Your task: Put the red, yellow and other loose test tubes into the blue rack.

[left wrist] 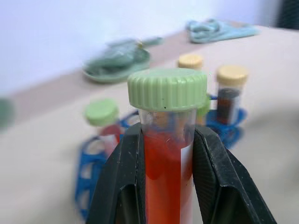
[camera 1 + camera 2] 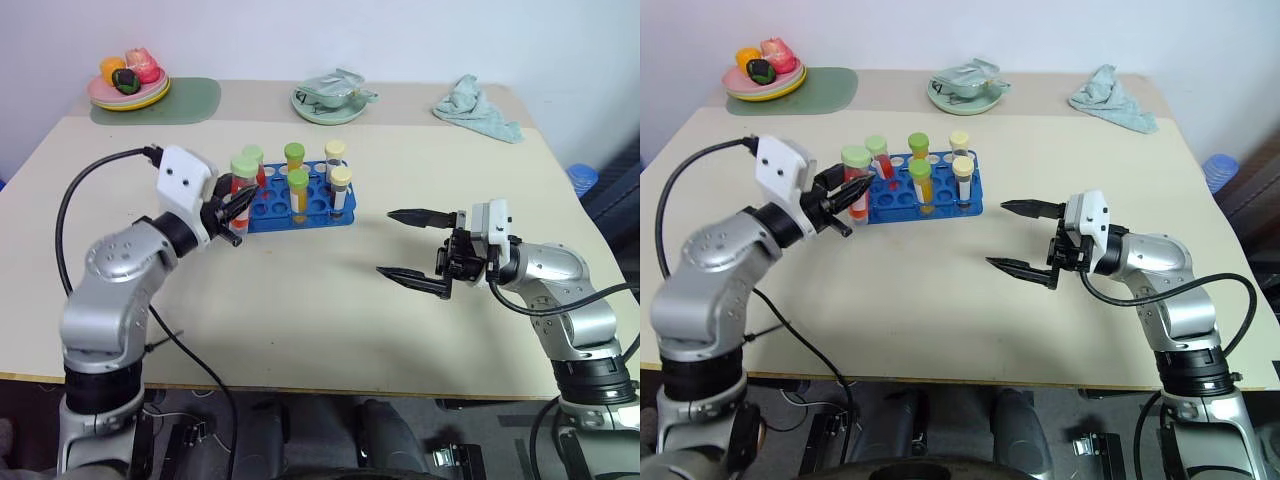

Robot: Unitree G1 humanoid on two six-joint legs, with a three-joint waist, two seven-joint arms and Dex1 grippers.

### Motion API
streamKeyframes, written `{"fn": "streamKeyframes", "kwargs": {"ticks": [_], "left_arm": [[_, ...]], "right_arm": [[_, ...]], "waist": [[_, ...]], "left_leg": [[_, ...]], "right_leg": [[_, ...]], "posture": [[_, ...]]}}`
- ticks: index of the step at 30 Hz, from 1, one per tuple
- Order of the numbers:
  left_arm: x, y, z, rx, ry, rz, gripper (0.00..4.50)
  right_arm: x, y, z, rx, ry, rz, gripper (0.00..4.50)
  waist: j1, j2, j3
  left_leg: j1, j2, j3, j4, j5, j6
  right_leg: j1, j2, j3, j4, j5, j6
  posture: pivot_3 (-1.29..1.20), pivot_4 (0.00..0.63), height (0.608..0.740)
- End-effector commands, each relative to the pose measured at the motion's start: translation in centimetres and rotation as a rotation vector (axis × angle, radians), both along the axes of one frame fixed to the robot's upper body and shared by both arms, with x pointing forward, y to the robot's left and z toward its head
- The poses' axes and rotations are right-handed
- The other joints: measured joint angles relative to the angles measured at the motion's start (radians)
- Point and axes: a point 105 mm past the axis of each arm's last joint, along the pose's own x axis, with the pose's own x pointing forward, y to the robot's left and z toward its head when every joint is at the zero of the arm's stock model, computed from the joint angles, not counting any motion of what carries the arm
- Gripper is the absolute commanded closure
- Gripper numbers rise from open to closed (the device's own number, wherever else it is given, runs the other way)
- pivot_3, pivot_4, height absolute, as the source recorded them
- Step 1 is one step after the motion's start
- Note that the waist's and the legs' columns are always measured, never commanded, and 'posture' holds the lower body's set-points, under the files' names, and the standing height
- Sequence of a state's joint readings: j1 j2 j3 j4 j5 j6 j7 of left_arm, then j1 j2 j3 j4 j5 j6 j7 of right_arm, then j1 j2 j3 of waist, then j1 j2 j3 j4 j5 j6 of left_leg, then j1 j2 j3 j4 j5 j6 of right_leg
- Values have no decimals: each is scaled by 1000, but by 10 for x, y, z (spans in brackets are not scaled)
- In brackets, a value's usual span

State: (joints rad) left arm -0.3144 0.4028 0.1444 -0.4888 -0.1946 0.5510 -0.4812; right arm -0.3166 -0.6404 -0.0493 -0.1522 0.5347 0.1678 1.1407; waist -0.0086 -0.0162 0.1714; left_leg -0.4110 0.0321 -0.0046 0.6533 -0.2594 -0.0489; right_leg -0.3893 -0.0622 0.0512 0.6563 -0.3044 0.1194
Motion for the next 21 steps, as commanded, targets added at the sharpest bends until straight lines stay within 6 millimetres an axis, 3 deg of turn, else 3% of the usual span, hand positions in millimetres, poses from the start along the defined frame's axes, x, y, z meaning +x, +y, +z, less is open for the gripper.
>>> {"fn": "streamKeyframes", "kwargs": {"ticks": [1, 11, 16, 21], "left_arm": [[1, -1, 11, -22, -180, 80, 3704], [38, -3, -13, -74, -237, 212, 3704], [57, -16, -23, -78, -250, 229, 3704], [63, -32, -28, -97, -248, 194, 3704]], "right_arm": [[-2, -1, 14, 13, -57, -9, 0], [2, -2, 18, 12, -74, -33, 0], [1, -2, 19, 12, -81, -38, 0], [1, -3, 20, 12, -87, -49, 0]], "waist": [[1, 0, 0], [-2, 0, 0], [-1, 0, 0], [-2, 0, 0]], "left_leg": [[0, 0, 0, 0, 0, 0], [0, 0, 0, 0, 0, 0], [0, 0, 0, 0, 0, 0], [0, 0, 0, 0, 0, 0]], "right_leg": [[0, 0, 0, 0, 0, 0], [0, 1, 0, 0, 0, 0], [0, 1, 0, 0, 0, 0], [0, 1, 0, 0, 0, 0]], "posture": [[0, 150, 740], [0, 150, 740], [0, 150, 740], [0, 150, 740]]}}
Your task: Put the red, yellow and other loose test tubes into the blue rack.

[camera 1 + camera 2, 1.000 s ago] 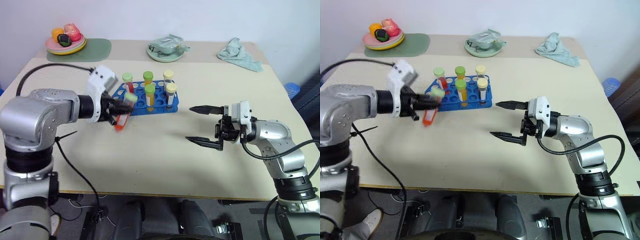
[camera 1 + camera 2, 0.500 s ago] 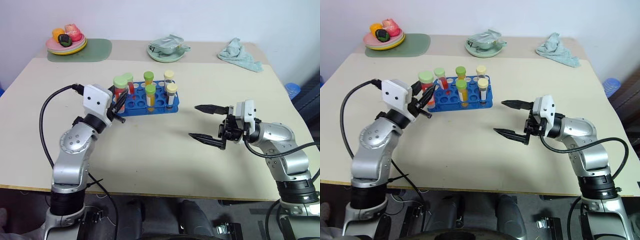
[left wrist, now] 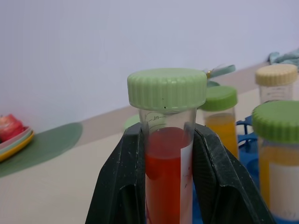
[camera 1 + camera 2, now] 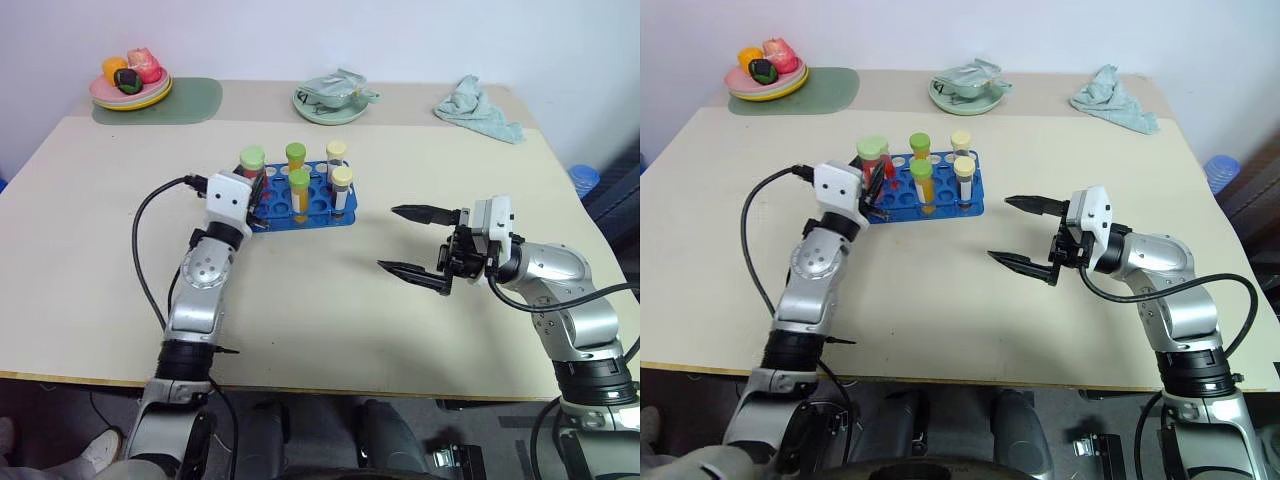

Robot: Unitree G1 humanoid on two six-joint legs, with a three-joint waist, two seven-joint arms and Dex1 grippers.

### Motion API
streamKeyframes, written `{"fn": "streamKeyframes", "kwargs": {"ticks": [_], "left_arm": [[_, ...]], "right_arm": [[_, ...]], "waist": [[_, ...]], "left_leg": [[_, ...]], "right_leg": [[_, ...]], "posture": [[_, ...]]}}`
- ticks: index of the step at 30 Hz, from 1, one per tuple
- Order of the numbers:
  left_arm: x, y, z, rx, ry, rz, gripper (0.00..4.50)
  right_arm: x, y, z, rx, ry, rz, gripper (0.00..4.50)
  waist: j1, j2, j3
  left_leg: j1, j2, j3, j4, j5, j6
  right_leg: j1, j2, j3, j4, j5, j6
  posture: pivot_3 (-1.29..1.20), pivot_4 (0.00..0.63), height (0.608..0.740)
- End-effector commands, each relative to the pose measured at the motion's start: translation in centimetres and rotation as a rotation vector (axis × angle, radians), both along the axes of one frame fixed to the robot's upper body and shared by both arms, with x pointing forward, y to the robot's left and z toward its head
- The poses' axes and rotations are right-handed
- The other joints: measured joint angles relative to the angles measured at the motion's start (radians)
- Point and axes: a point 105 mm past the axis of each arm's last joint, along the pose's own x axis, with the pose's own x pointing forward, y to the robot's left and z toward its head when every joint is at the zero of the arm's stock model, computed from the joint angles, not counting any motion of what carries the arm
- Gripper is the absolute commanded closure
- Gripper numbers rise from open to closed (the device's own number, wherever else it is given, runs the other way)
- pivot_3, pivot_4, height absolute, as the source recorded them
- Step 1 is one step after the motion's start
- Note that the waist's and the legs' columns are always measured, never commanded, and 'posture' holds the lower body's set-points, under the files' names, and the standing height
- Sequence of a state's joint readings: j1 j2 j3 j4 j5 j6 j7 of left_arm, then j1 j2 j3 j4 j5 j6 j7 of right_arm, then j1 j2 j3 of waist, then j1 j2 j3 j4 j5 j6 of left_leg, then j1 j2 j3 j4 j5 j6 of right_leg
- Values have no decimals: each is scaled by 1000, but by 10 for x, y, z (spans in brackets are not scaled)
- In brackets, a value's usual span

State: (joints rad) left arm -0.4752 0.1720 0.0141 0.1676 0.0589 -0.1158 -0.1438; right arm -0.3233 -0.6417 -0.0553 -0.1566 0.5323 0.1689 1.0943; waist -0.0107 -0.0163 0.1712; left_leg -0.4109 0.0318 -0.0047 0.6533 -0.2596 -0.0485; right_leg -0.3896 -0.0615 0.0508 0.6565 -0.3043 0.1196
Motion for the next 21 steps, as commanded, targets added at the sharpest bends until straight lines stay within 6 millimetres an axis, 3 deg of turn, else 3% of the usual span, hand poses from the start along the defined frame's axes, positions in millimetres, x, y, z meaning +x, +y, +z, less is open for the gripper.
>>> {"fn": "streamKeyframes", "kwargs": {"ticks": [1, 5, 21], "left_arm": [[-1, -14, 5, 12, -40, -45, 3704], [-5, -24, 5, 14, -47, -89, 3704], [-14, 9, -23, 0, 57, -15, 3704]], "right_arm": [[-4, -2, 15, -1, -70, -5, 0], [-6, -1, 15, 0, -70, -10, 0], [-6, -3, 13, 6, -64, -21, 0]], "waist": [[0, 0, 0], [1, 0, 0], [-2, 2, -1]], "left_leg": [[0, 0, 0, 0, 0, 0], [0, 0, 0, 0, 0, 0], [1, 0, 0, 0, 0, 0]], "right_leg": [[0, 0, 0, 0, 0, 0], [0, 0, 0, 0, 0, 0], [1, 0, 0, 0, 0, 0]], "posture": [[0, 150, 740], [0, 150, 740], [0, 150, 740]]}}
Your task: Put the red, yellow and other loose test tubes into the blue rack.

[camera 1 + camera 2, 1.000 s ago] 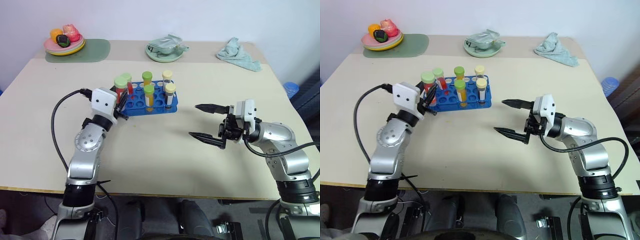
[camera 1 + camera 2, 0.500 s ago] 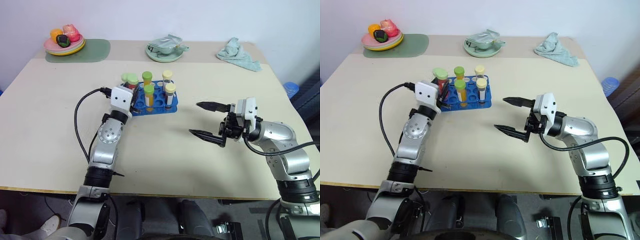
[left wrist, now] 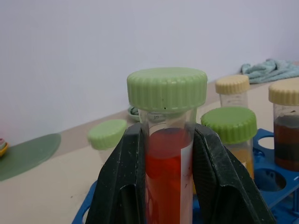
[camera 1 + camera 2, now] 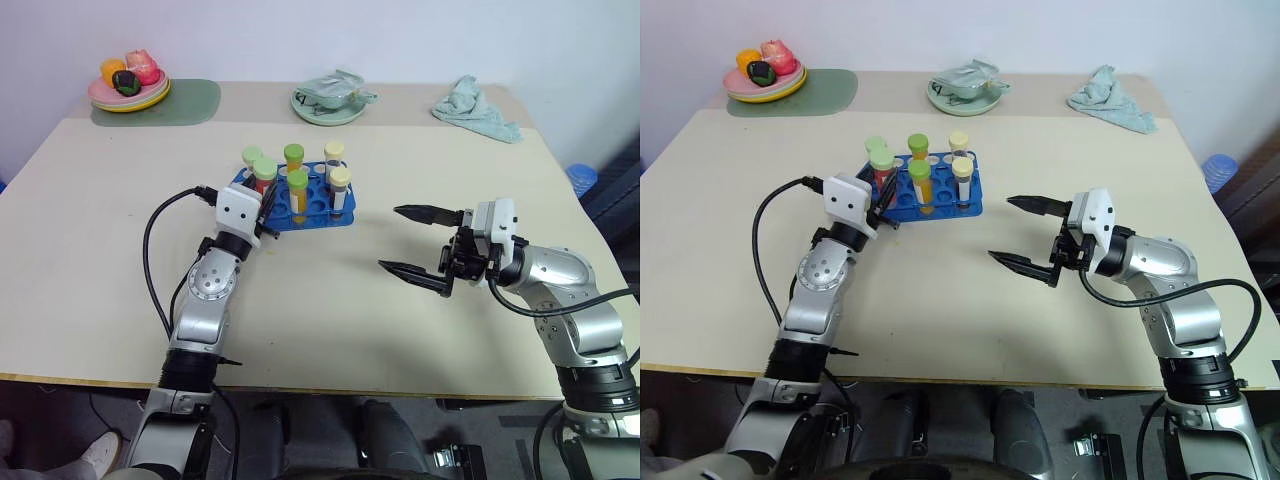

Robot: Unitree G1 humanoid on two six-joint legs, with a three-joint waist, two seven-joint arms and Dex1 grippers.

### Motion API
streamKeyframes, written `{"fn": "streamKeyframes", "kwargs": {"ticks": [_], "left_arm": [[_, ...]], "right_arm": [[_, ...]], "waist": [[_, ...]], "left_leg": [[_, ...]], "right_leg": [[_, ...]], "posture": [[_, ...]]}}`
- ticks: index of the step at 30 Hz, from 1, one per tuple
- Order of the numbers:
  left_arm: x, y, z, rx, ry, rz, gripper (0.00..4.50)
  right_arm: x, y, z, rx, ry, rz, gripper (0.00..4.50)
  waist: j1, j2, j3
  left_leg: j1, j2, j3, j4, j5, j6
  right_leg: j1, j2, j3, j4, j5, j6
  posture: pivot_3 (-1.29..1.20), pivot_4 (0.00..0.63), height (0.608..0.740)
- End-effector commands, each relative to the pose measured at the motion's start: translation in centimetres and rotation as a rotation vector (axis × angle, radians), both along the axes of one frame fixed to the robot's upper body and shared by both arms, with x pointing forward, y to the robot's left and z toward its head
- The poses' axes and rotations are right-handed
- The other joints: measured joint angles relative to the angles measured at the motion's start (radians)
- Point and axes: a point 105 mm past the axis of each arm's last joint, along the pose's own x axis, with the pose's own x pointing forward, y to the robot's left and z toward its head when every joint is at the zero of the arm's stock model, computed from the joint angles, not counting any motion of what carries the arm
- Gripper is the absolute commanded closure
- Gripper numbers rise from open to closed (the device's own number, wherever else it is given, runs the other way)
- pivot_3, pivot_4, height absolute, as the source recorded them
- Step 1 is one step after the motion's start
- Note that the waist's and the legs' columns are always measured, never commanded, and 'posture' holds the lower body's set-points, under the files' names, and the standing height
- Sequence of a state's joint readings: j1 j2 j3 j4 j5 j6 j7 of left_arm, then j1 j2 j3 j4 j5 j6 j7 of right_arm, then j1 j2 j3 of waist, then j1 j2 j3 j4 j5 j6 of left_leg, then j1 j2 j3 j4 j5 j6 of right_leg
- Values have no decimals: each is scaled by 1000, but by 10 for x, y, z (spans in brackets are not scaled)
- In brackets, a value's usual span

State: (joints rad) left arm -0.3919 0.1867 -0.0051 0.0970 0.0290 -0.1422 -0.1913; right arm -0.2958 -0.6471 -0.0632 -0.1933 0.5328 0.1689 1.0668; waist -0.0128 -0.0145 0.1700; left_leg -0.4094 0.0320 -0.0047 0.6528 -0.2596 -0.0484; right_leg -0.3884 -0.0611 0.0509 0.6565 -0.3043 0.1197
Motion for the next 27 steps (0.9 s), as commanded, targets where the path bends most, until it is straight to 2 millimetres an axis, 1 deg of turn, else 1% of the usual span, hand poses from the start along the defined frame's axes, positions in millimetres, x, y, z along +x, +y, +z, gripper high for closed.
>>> {"fn": "streamKeyframes", "kwargs": {"ticks": [1, 8, 13, 18, 20, 21, 25, 27], "left_arm": [[3, 12, -14, -9, 59, 45, 3704], [16, 13, -18, -142, 111, 79, 3704], [18, 16, -25, -149, 134, 90, 3704], [16, 17, -35, -160, 165, 79, 3704], [12, 13, -37, -198, 185, 20, 2711], [10, 12, -36, -206, 180, 3, 2339], [6, 15, -29, -222, 149, 26, 325], [1, 12, -25, -249, 151, -18, 325]], "right_arm": [[-2, -2, 12, 5, -53, -1, 0], [0, -2, 13, 0, -56, 3, 0], [0, -3, 13, -3, -58, -2, 0], [0, -3, 13, 0, -60, -5, 0], [0, -2, 13, 1, -60, -6, 0], [0, -2, 13, 1, -60, -6, 0], [0, -2, 12, 3, -56, -13, 0], [1, -2, 10, 3, -46, -25, 0]], "waist": [[0, 0, 0], [1, 0, 0], [0, 0, 0], [0, 0, 0], [-1, 0, 0], [-1, 0, 0], [2, 0, 0], [3, 0, 0]], "left_leg": [[0, 0, 0, 0, 0, 0], [0, 0, 0, 0, 0, 0], [0, 0, 0, 0, 0, 0], [0, 0, 0, 0, 0, 0], [0, 0, 0, 0, 0, 0], [0, 0, 0, 0, 0, 0], [0, 0, 0, 0, 0, 0], [0, 0, 0, 0, 0, 0]], "right_leg": [[0, 0, 0, 0, 0, 0], [1, 0, 0, 0, 0, 0], [0, 0, 0, 0, 0, 0], [0, 0, 0, 0, 0, 0], [0, 0, 0, 0, 0, 0], [0, 0, 0, 0, 0, 0], [0, 0, 0, 0, 0, 0], [0, 0, 0, 0, 0, 0]], "posture": [[0, 150, 740], [0, 150, 740], [0, 150, 740], [0, 150, 740], [0, 150, 740], [0, 150, 740], [0, 150, 740], [0, 150, 740]]}}
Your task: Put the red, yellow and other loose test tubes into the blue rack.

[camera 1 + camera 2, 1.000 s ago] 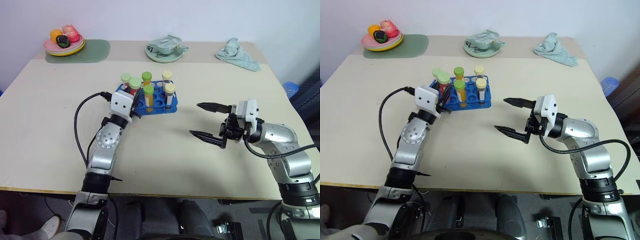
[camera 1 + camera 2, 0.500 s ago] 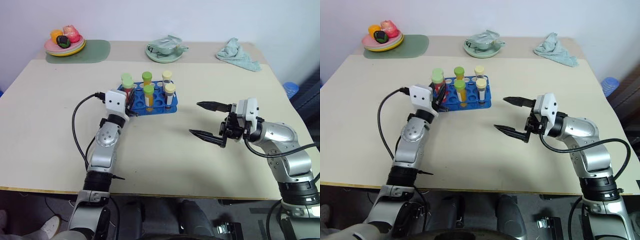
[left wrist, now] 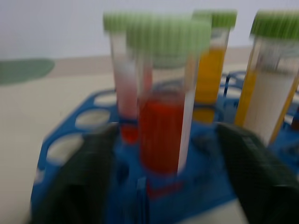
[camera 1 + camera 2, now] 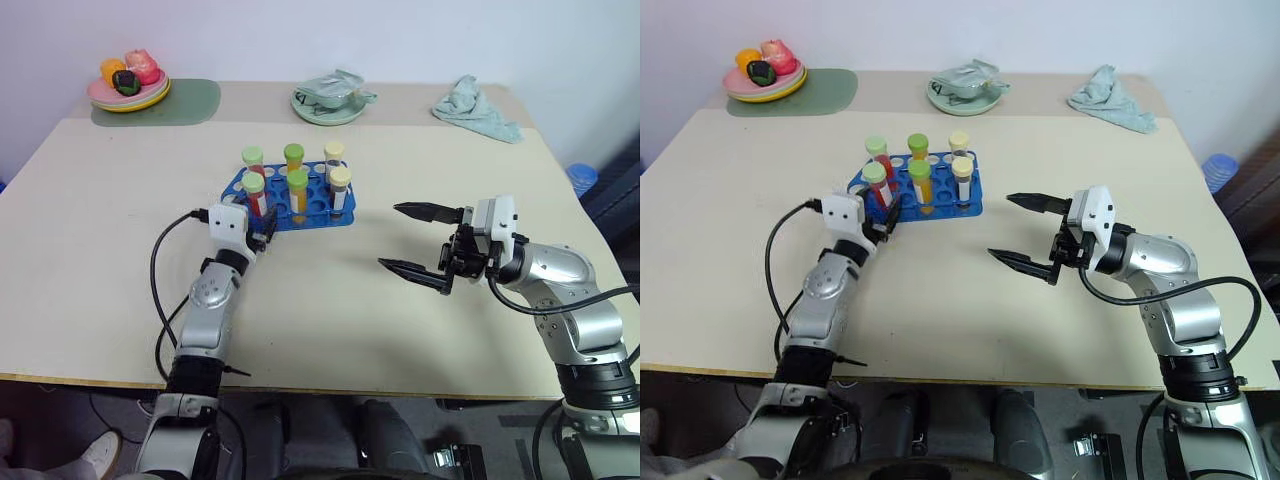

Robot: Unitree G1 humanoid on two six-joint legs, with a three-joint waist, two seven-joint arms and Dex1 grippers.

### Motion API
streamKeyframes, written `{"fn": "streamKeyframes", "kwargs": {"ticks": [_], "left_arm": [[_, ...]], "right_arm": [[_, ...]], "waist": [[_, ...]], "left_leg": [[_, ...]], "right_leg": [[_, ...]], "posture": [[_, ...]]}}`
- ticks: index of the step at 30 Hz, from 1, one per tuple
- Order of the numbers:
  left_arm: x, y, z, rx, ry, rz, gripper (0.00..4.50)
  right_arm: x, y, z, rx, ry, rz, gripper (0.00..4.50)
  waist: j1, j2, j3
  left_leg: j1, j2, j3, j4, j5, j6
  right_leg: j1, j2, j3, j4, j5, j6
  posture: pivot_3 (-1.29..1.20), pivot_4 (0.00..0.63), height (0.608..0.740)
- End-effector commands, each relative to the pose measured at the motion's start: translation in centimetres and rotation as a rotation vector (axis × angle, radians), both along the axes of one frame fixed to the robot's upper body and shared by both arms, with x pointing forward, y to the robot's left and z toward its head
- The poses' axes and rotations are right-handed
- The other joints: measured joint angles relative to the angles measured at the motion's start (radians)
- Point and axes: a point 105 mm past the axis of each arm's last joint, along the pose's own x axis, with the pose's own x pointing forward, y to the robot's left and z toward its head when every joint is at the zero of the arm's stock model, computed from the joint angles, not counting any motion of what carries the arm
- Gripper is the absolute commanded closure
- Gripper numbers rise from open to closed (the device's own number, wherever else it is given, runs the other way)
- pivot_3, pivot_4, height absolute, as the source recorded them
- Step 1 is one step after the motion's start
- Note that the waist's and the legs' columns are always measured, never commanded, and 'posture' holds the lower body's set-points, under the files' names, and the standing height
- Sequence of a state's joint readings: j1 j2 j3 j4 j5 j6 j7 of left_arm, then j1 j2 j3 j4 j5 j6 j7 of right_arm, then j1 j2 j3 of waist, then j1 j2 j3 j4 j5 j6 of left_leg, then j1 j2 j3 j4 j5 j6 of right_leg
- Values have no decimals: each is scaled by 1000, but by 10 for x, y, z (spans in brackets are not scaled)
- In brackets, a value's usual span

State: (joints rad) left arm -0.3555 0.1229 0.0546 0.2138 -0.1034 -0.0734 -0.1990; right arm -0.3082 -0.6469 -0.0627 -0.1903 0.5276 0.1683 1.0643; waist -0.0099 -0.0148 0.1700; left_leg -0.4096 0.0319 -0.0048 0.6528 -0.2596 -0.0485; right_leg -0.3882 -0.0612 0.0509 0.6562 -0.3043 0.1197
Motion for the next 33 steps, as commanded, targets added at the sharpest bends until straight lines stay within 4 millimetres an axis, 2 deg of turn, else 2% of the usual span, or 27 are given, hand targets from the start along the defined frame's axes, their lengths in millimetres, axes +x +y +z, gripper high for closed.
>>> {"fn": "streamKeyframes", "kwargs": {"ticks": [1, 4, 8, 10, 15, 19, 21, 23, 27, 33], "left_arm": [[-9, -4, 26, -51, -80, -62, 325], [-21, -11, 22, -6, -54, -145, 325], [-39, -4, 17, -4, -84, -180, 325], [-52, 9, 5, 44, -51, -201, 325], [-81, 40, 0, 143, -31, -209, 325], [-97, 53, -3, 165, 13, -225, 325], [-104, 53, -4, 173, 32, -250, 325], [-107, 52, -5, 166, 46, -258, 325], [-111, 55, -4, 142, 65, -280, 325], [-111, 43, -4, 112, 84, -332, 325]], "right_arm": [[0, -2, 6, 6, -30, -31, 0], [1, -1, 1, 7, -15, -63, 0], [2, -5, -12, 20, 17, -148, 0], [0, -12, -24, 53, 60, -223, 0], [-11, -45, -50, 92, 149, -398, 0], [-17, -79, -63, 112, 156, -565, 0], [-23, -95, -71, 108, 159, -626, 0], [-31, -106, -76, 99, 164, -653, 0], [-44, -111, -76, 99, 157, -673, 0], [-49, -128, -69, 82, 134, -691, 0]], "waist": [[0, 0, 0], [-1, 0, 0], [-3, 0, 0], [-3, 0, 0], [-2, 0, 0], [-1, 0, 0], [-2, 0, 0], [-2, 0, 0], [-5, 0, 0], [-6, 1, -1]], "left_leg": [[0, 0, 0, 0, 0, 0], [0, 0, 0, 0, 0, 0], [0, 0, 0, -1, 0, 0], [0, 0, 0, -1, 0, 0], [0, 0, 1, -3, 0, 0], [1, 0, 1, -3, 0, 0], [1, 0, 1, -3, 0, 0], [1, 0, 1, -3, 0, 0], [1, 0, 1, -3, 0, 0], [1, 1, 1, -3, 0, 1]], "right_leg": [[0, 0, 0, 0, 0, 0], [0, 0, 0, -1, 0, 0], [0, 0, 0, 0, 0, 0], [0, 0, 0, -1, 0, 0], [0, -1, 0, -2, 0, 0], [1, -1, 0, -2, 0, 0], [1, -1, 0, -2, 0, 0], [1, -1, 0, -2, 0, 0], [1, 0, 0, -2, 0, 0], [1, 0, 1, -2, 0, -1]], "posture": [[0, 150, 740], [0, 150, 740], [0, 150, 740], [0, 150, 740], [0, 150, 740], [0, 150, 740], [0, 150, 740], [0, 150, 740], [0, 150, 740], [0, 150, 740]]}}
